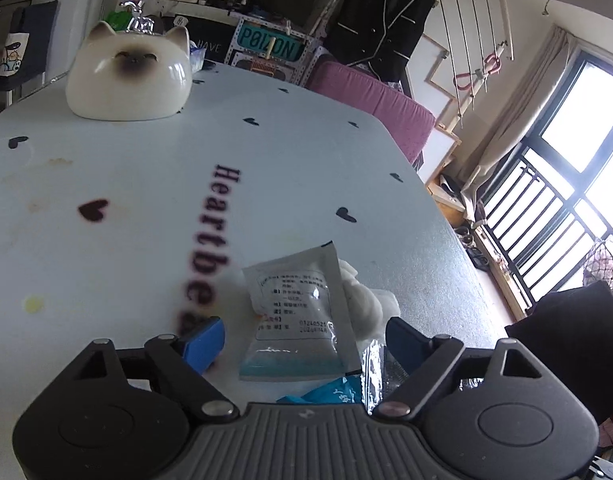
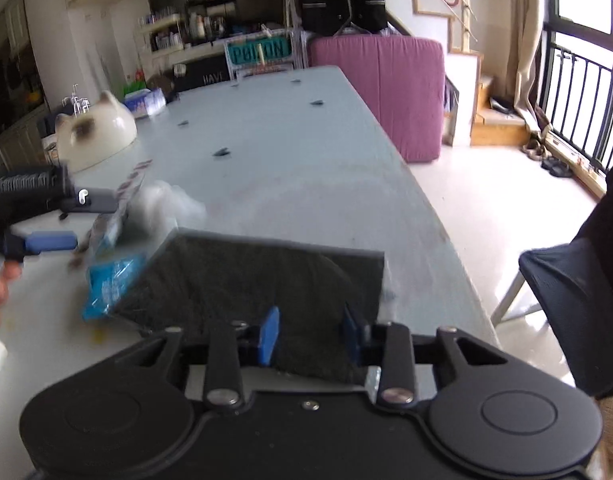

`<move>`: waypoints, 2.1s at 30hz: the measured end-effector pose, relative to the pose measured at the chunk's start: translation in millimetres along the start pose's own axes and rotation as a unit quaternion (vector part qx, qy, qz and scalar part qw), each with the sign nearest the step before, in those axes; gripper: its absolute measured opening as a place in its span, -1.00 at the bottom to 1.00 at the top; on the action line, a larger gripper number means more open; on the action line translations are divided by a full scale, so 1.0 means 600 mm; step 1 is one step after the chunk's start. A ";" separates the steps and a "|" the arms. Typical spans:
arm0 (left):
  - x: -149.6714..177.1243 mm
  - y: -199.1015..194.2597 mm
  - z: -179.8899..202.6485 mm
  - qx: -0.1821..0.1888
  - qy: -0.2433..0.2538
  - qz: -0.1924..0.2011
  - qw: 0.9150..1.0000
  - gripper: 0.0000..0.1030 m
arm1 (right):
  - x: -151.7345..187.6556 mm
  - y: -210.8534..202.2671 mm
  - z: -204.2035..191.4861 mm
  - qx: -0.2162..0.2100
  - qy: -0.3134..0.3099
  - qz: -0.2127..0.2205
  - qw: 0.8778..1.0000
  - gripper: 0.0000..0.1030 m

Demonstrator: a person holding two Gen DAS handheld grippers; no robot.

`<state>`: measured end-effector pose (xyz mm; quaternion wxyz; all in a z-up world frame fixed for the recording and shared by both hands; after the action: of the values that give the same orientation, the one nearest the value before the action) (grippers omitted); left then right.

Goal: Organize soft objects
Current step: 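Close the left gripper on the clear sachet while the right grips the black plastic-wrapped item, then lift the clear sachet with the left gripper while the right lifts the black wrapped item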

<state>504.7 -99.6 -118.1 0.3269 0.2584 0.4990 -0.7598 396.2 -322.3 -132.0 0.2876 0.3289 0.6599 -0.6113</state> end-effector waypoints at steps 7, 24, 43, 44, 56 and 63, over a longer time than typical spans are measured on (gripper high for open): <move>0.014 0.031 0.006 -0.002 0.002 -0.014 1.000 0.30 | 0.044 -0.052 -0.038 -0.024 -0.040 -0.034 0.998 -0.29; 0.048 -0.002 0.007 -0.011 0.085 -0.010 0.996 0.10 | -0.001 -0.127 -0.090 -0.111 -0.055 0.042 0.991 0.21; 0.078 -0.038 0.002 0.020 0.094 -0.001 0.995 0.02 | 0.067 -0.075 -0.104 -0.170 -0.079 -0.064 0.980 0.81; 0.078 -0.038 0.002 0.019 0.094 -0.001 0.995 0.02 | 0.072 -0.077 -0.113 -0.168 -0.094 -0.069 0.979 0.86; 0.076 -0.039 0.003 0.014 0.096 -0.005 0.995 -0.09 | 0.090 -0.081 -0.137 -0.125 -0.153 -0.082 0.977 0.78; 0.063 -0.051 0.000 0.010 0.086 -0.016 0.996 -0.11 | 0.090 -0.104 -0.127 -0.115 -0.129 -0.068 0.983 0.23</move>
<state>457.0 -99.9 -127.1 0.2679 0.3182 0.5218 -0.7448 315.3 -244.0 -129.1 0.3644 0.1662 0.7038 -0.5867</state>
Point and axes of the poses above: each gripper's, at about its wrist camera, not at the fingertips, and y roughly the way its jaws point, z to its right, x to its underside, the point moved 10 cm from there along y, roughly the way its jaws point, and after that the axes turned 4 degrees about z, right-handed, at the moved point
